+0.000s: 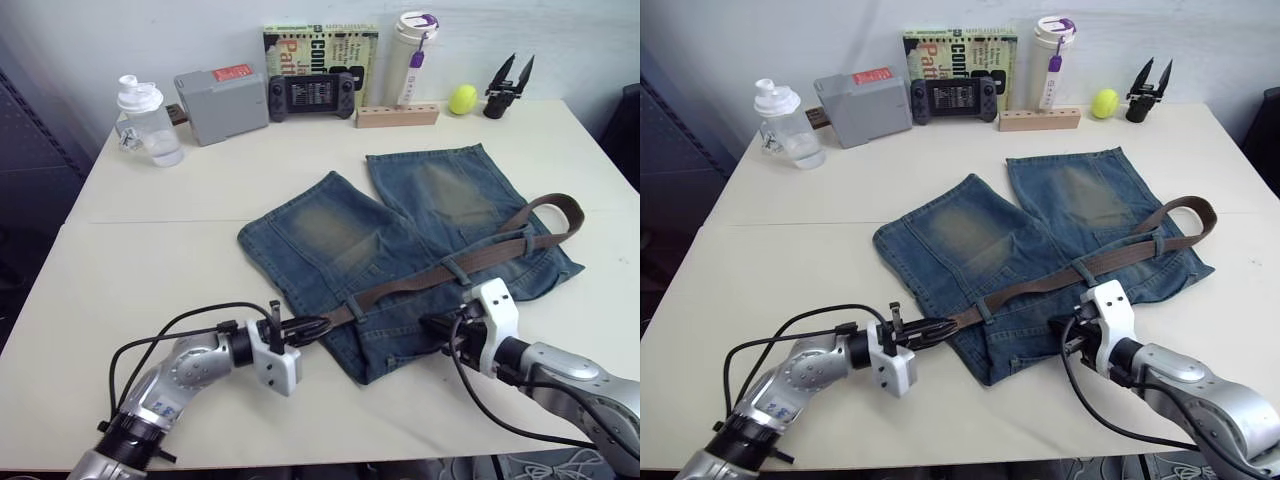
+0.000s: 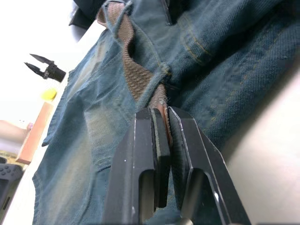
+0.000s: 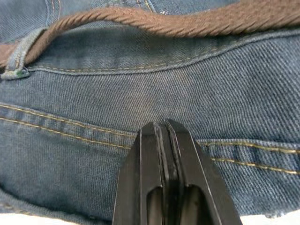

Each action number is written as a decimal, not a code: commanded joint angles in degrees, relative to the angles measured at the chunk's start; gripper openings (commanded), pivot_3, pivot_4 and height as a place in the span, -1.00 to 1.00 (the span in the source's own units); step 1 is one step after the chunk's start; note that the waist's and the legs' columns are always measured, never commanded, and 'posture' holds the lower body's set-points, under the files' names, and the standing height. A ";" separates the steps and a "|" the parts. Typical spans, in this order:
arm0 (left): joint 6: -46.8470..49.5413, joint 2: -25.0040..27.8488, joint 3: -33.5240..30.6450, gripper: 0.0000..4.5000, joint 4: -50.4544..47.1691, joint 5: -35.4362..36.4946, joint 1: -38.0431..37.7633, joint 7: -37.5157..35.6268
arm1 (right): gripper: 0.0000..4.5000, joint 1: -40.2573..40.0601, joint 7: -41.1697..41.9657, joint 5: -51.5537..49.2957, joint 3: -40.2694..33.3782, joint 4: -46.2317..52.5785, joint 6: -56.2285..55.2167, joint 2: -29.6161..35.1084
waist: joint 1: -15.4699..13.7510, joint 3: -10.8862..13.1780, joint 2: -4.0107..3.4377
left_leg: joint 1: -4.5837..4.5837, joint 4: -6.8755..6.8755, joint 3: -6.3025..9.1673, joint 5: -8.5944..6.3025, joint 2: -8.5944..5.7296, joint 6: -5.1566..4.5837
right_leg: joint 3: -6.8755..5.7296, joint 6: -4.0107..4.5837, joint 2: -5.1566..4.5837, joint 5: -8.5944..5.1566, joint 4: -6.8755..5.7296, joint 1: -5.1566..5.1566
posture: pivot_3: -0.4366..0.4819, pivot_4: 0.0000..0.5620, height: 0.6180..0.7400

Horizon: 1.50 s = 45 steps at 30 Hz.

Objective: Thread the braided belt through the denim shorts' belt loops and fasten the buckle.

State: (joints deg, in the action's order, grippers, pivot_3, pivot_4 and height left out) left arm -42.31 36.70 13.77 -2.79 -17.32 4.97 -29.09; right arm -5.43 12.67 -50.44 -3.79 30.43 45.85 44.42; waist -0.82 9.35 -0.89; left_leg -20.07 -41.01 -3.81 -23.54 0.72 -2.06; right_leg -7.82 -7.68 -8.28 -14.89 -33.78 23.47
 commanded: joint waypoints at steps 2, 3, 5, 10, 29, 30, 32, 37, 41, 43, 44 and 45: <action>-13.15 11.49 -7.16 -1.00 9.69 -0.58 -8.50 2.39 | -0.96 -0.22 -2.11 3.28 2.17 -2.35 4.03 -3.16 | 0.64 -0.10 0.12 | 0.28 0.08 0.01 -0.05 0.06 0.09 | 0.00 0.11 0.00 -0.06 -0.01 -0.19 | -0.05 -0.47 0.76; -16.93 15.03 -9.00 -1.00 14.58 -1.41 -10.53 3.62 | -0.96 0.22 -2.21 3.15 1.98 -2.37 4.36 -4.13 | 0.91 -0.11 0.12 | 0.49 0.17 0.00 -0.09 0.11 0.15 | -0.02 0.20 0.00 -0.11 0.01 -0.38 | -0.05 -0.47 0.76; -24.45 20.95 -11.53 -1.00 23.74 -4.38 -13.01 6.42 | -0.96 0.93 -2.09 3.47 2.04 -2.26 5.21 -5.37 | 1.34 -0.16 0.08 | 1.07 0.51 -0.01 -0.17 0.21 0.23 | -0.11 0.42 -0.06 -0.26 0.11 -0.89 | -0.05 -0.47 0.76; -33.34 32.20 -13.41 -1.00 48.38 -14.38 -13.84 17.09 | -0.96 1.49 -1.21 4.48 2.97 -1.72 6.79 -6.96 | 2.27 -0.30 -0.23 | 1.77 1.21 -0.18 -0.23 0.40 0.37 | -0.16 0.77 -0.19 -0.58 -0.07 -0.94 | -0.05 -0.47 0.76; -20.34 35.67 3.08 1.00 8.15 21.51 -13.28 11.44 | 0.97 5.37 4.23 1.12 -2.92 -0.97 10.17 -8.04 | 2.27 -0.57 0.39 | 2.28 1.79 -0.69 -0.15 0.17 0.34 | -1.24 0.87 -1.30 -0.45 -0.11 -1.05 | -0.05 -0.47 0.76; -13.85 35.43 5.27 1.00 1.52 26.65 -13.87 9.32 | 0.97 5.28 6.33 -0.05 -4.56 -0.25 10.19 -6.55 | 2.31 -0.52 0.40 | 2.18 1.75 -0.69 -0.16 0.17 0.33 | -1.25 0.86 -1.29 -0.42 -0.07 -1.01 | -0.05 -0.47 0.76; -1.62 34.71 8.49 1.00 -9.53 35.80 -14.52 5.13 | 0.97 5.26 10.61 -3.49 -7.92 1.36 10.65 -3.76 | 2.10 -0.09 0.07 | 1.77 1.45 -0.53 -0.21 0.13 0.24 | -1.32 0.78 -1.26 -0.35 0.00 -0.90 | -0.05 -0.47 0.76; 25.03 27.42 12.90 1.00 -24.27 51.76 -8.93 -2.35 | 0.97 5.98 22.17 -10.36 -18.04 0.59 10.97 5.30 | 1.29 0.72 -1.20 | 1.08 0.98 -0.17 -0.37 -0.05 0.09 | -1.48 0.62 -0.91 -0.30 0.12 -0.67 | -0.05 -0.47 0.76; 38.45 17.38 14.38 1.00 -24.20 54.10 -0.74 -7.60 | 0.97 3.55 34.92 6.80 -18.38 -7.97 -4.19 16.77 | 0.16 0.83 -1.07 | 0.94 0.86 -0.20 -0.27 -0.07 0.28 | -1.54 0.58 -0.23 -0.28 0.23 -0.63 | -0.05 -0.47 0.76; 42.96 13.01 14.63 1.00 -22.76 54.20 2.85 -10.70 | 0.97 0.14 40.33 18.14 -15.77 -13.69 -15.53 22.54 | -0.57 0.91 -0.92 | 0.99 0.85 -0.26 -0.19 -0.11 0.34 | -1.49 0.57 -0.22 -0.28 0.19 -0.65 | -0.05 -0.47 0.76; 45.87 10.50 15.51 1.00 -21.61 53.71 5.61 -12.69 | 0.97 -0.78 42.99 23.57 -14.61 -18.09 -22.93 25.01 | -0.61 1.00 -0.76 | 1.00 0.84 -0.36 -0.16 -0.11 0.36 | -1.48 0.57 -0.21 -0.28 0.17 -0.67 | -0.05 -0.47 0.76; 48.54 7.62 16.57 1.00 -20.31 52.57 8.43 -13.63 | 0.97 -0.99 45.07 28.04 -13.63 -22.22 -29.82 26.93 | -0.72 1.04 -0.70 | 1.01 0.84 -0.56 -0.12 -0.09 0.41 | -1.49 0.57 -0.18 -0.28 0.15 -0.68 | -0.05 -0.47 0.76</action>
State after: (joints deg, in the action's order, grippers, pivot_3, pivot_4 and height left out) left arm 2.47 46.88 29.25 -23.65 35.56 10.86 -40.45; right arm -6.24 53.61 -30.20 -18.23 13.01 26.90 69.18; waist -1.53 10.38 -1.58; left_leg -19.05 -40.19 -4.47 -23.63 0.65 -1.61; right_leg -9.33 -7.11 -8.42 -15.17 -33.63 22.75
